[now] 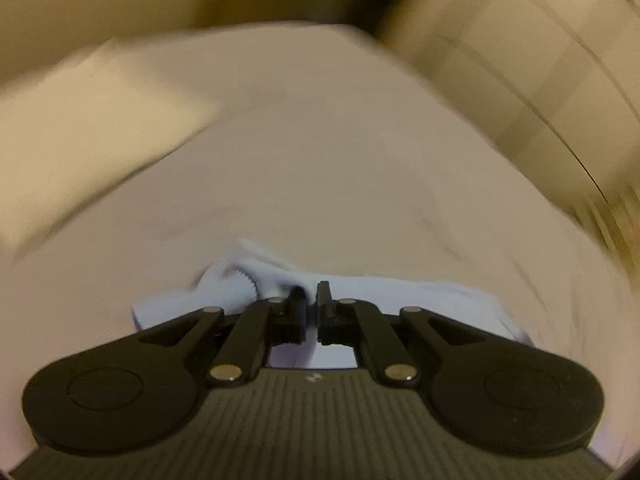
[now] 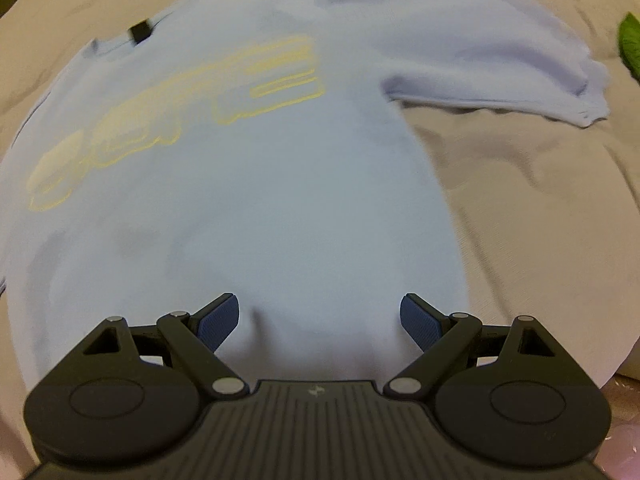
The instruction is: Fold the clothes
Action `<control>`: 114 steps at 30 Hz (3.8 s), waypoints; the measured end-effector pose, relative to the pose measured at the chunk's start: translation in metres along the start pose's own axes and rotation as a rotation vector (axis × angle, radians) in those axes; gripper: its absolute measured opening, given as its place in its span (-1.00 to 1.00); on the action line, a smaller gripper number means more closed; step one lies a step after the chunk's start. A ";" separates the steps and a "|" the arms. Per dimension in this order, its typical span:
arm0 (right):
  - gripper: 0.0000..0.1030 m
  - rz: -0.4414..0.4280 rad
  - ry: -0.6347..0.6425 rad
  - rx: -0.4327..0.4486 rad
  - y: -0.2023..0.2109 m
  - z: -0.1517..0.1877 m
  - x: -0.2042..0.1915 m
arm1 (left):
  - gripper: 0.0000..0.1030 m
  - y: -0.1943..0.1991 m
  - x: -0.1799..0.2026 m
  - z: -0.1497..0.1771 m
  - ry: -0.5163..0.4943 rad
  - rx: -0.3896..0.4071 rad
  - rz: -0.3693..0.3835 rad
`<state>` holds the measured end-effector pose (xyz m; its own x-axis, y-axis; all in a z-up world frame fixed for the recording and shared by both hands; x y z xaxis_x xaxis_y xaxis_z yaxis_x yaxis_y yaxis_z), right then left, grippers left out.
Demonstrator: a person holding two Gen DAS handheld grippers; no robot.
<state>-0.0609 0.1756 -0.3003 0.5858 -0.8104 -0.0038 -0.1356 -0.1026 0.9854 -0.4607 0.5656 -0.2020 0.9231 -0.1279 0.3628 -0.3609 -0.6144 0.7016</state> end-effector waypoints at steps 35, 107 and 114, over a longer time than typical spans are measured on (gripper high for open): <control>-0.05 -0.695 -0.354 -0.021 -0.077 -0.071 -0.036 | -0.23 -0.096 0.109 0.122 -0.398 -0.578 0.034; -0.44 -0.292 -0.208 0.182 -0.057 -0.104 0.084 | -0.68 -0.192 0.211 0.113 -0.684 -0.488 0.105; -0.44 -0.284 -0.200 0.178 -0.065 -0.121 0.083 | -0.92 -0.239 0.172 0.095 -0.560 -0.537 -0.008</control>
<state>0.0931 0.1851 -0.3443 0.4551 -0.8302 -0.3221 -0.1371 -0.4227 0.8958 -0.2028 0.6160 -0.3652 0.8039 -0.5876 0.0922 -0.2366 -0.1738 0.9559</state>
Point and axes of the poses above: each gripper's, at about its wrist camera, not at the fingertips, and y roughly against the way its jaws point, x to its right, z to its underside, the point moved 10 cm from there along -y, roughly the way its jaws point, and after that the axes turned 2 degrees about y, right-handed, at the moved point
